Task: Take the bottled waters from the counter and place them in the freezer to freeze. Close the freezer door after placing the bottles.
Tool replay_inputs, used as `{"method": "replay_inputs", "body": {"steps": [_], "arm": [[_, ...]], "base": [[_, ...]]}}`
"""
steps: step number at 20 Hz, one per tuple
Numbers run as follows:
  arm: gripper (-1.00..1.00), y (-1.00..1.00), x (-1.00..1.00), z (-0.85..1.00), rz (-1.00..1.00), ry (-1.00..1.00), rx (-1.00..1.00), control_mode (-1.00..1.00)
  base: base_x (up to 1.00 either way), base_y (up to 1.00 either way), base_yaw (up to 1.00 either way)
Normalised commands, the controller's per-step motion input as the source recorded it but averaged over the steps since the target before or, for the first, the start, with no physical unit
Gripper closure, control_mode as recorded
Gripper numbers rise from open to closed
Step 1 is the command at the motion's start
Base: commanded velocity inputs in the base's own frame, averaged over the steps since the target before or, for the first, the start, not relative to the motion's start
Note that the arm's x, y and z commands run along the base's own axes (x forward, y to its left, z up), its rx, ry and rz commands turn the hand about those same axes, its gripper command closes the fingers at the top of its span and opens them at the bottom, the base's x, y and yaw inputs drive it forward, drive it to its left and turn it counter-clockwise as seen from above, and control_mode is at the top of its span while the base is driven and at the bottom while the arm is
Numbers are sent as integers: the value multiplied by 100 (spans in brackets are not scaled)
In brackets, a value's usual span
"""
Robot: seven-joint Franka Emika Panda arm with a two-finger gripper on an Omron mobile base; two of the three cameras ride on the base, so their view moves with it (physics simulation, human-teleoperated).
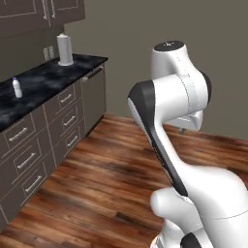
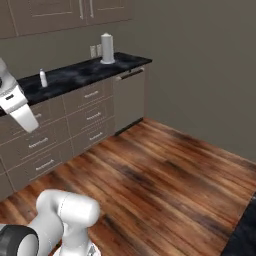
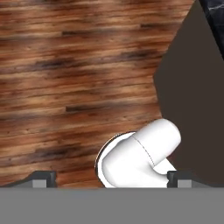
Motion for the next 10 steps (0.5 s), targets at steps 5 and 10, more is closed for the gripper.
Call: {"method": "replay_inputs", "body": {"steps": [5,10], "arm": [[-100,0,0,0,0,0,0,100],[-100,0,0,0,0,0,0,100]], "base": [[100,-1,42],[100,-12,40]]}}
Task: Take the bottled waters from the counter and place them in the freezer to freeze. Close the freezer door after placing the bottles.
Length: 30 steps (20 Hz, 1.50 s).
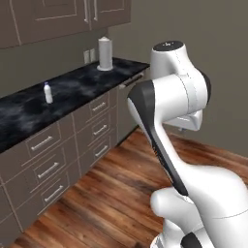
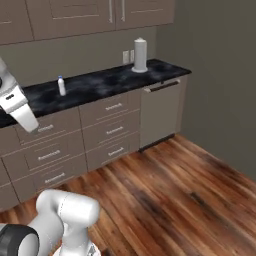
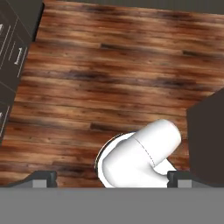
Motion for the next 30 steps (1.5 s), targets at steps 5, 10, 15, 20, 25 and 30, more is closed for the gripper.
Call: {"method": "replay_inputs", "body": {"steps": [5,10,15,20,25,30], "arm": [[-100,0,0,0,0,0,0,100],[-100,0,0,0,0,0,0,100],[-100,0,0,0,0,0,0,100],[-100,0,0,0,0,0,0,100],[-100,0,0,0,0,0,0,100],[-100,0,0,0,0,0,0,100]], "base": [[100,-17,46],[100,-36,50],[100,-72,33],[100,-65,31],[100,-35,41],[100,-41,50]]}}
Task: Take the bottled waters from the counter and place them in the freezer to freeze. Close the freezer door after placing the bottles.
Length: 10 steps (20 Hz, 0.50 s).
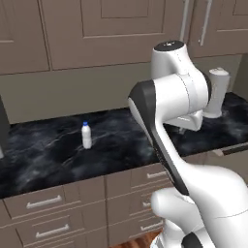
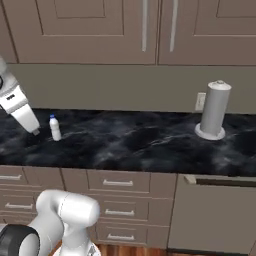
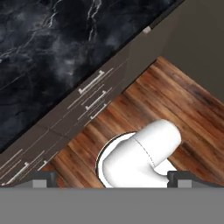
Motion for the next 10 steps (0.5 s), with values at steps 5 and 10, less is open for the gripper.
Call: {"method": "replay_inputs", "body": {"steps": [5,10], "arm": [[-100,0,0,0,0,0,0,100],[-100,0,0,0,0,0,0,100]], "base": [[87,-15,64],[15,10,36]]}}
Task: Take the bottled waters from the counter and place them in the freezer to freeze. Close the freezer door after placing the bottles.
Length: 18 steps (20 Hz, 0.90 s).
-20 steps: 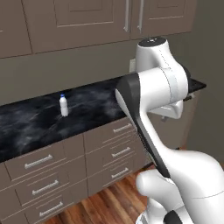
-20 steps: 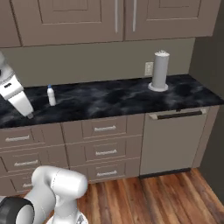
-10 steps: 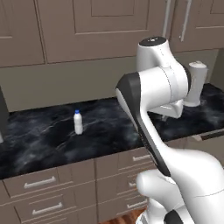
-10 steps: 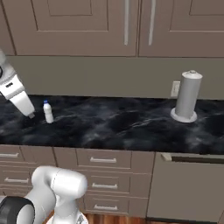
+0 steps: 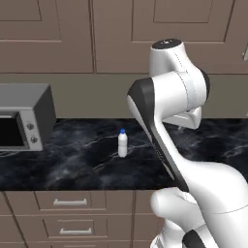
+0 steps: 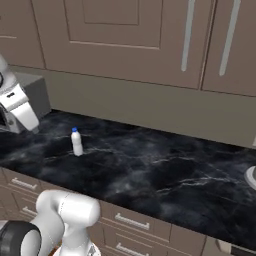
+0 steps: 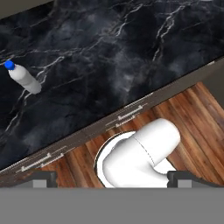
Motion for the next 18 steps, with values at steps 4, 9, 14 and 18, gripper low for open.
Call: {"method": "replay_inputs", "body": {"steps": [4,9,14,18], "arm": [[-100,0,0,0,0,0,0,100],[-100,0,0,0,0,0,0,100],[-100,0,0,0,0,0,0,100],[-100,-45,-19,0,27,-5,9,-100]], "base": [[-3,35,-26],[41,44,-26],[29,20,-1],[0,0,0]]}}
